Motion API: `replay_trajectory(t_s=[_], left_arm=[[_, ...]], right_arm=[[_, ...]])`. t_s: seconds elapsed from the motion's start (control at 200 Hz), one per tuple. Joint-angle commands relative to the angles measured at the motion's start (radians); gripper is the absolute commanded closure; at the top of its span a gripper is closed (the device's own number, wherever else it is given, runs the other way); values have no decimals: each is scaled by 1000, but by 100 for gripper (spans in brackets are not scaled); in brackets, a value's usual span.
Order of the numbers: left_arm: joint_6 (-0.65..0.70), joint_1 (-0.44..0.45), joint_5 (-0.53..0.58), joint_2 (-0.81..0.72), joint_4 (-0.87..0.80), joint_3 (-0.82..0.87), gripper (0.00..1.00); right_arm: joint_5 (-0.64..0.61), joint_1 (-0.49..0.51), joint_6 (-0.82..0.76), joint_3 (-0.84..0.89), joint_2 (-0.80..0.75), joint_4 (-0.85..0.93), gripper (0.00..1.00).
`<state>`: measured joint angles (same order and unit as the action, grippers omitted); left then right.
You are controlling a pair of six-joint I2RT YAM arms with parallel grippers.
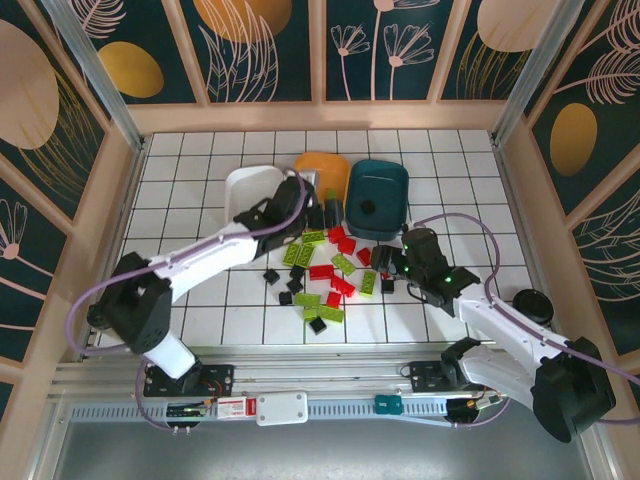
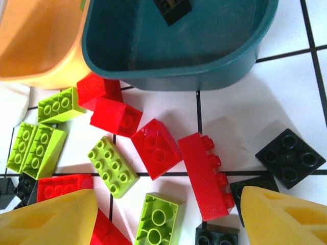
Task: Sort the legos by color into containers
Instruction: Pick up the lego from the middle-left of the table.
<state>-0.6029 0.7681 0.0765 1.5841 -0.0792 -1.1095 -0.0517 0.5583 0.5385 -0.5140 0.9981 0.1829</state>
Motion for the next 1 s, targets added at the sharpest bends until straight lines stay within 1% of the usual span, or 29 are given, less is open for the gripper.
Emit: replay_trajectory(t_s=[0.0, 0.065, 0.19, 0.315, 0.546, 0.671, 0.781, 0.916, 0.996], left_arm=[[-18, 54, 17, -33, -3, 160, 17], [-31, 104, 21, -44, -3, 218, 17], [-62, 179, 40, -41, -3, 269, 19], [-79, 217, 22, -12, 12, 292, 21], [-73, 286, 23, 16, -13, 266, 21], [-76, 307, 55, 48, -56, 256, 23], [-82, 312, 42, 72, -43, 261, 29], [-83, 322, 30, 105, -21, 246, 31], [-82, 323, 28, 119, -13, 241, 38]], right_arm=[[-11, 10, 28, 28, -18, -3, 25], [-14, 13, 34, 39, -18, -8, 25], [-17, 13, 47, 59, -18, -9, 25], [-16, 14, 54, 71, -21, -6, 25], [-26, 14, 57, 75, -42, 13, 25], [-27, 14, 57, 80, -46, 17, 25], [-28, 13, 57, 83, -49, 15, 25], [-30, 13, 57, 84, -51, 17, 25], [-31, 13, 57, 83, -53, 19, 25]])
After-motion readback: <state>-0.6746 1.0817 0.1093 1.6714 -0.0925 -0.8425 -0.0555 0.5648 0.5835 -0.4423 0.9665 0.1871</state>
